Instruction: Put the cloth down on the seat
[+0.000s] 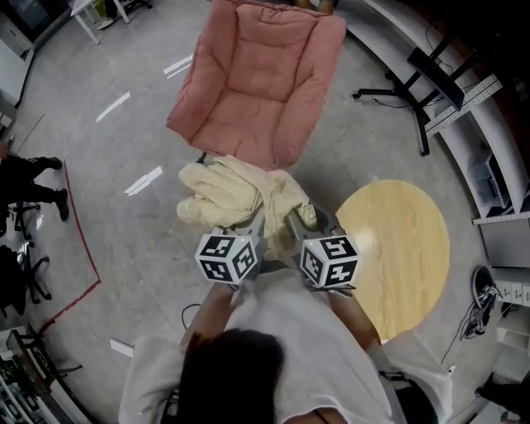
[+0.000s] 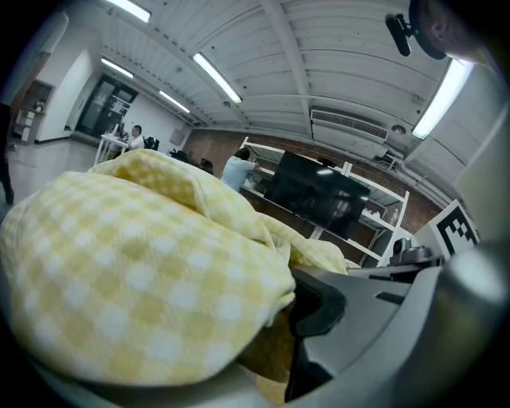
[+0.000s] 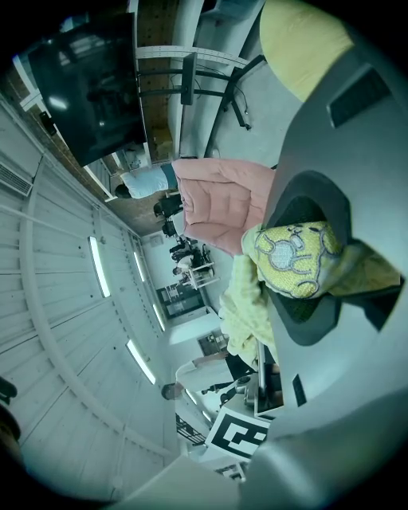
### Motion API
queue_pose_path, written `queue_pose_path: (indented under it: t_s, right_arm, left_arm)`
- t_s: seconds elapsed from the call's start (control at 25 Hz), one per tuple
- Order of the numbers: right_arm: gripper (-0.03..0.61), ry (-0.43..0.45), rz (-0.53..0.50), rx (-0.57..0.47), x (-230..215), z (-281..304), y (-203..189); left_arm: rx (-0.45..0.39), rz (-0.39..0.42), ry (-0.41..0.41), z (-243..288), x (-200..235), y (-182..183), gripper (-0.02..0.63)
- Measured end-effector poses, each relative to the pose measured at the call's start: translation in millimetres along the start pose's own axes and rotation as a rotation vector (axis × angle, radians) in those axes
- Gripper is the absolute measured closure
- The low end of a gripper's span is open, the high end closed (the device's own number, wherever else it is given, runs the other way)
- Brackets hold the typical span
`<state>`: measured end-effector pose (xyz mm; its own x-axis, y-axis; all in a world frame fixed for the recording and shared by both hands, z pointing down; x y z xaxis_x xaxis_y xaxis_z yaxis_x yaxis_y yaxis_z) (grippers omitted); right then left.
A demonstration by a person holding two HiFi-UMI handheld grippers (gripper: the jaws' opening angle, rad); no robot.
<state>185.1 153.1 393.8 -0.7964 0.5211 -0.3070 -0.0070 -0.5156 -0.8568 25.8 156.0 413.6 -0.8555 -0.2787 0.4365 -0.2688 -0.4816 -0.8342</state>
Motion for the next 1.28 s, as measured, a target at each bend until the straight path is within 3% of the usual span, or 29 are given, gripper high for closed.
queue_pose_path:
  t_s: [0.4,1.28]
  right_arm:
    - [0.439,-0.016,0.034,0.027,1.1,32.0,0.9]
    - [0.437,-0.072,0.104,0.079,-30.9,171.6,60.9]
  left_arm:
    - [0.034,-0.019,-0.035,17.2,32.7,5.3,0.457]
    - [0.118,-0.049,-0.107,124.8,136.5,79.1,0.457]
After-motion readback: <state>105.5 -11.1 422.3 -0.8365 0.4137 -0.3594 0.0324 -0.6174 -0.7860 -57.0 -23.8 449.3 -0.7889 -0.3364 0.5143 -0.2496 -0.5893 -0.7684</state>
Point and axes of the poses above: the fingertips, and each gripper's own axes: z forward along the fingers, x to its left, y out of its top, the point moved 8 cm from there along -z, backward along the fingers, and after that the axes turned 3 degrees about y, right-handed, at the moved point
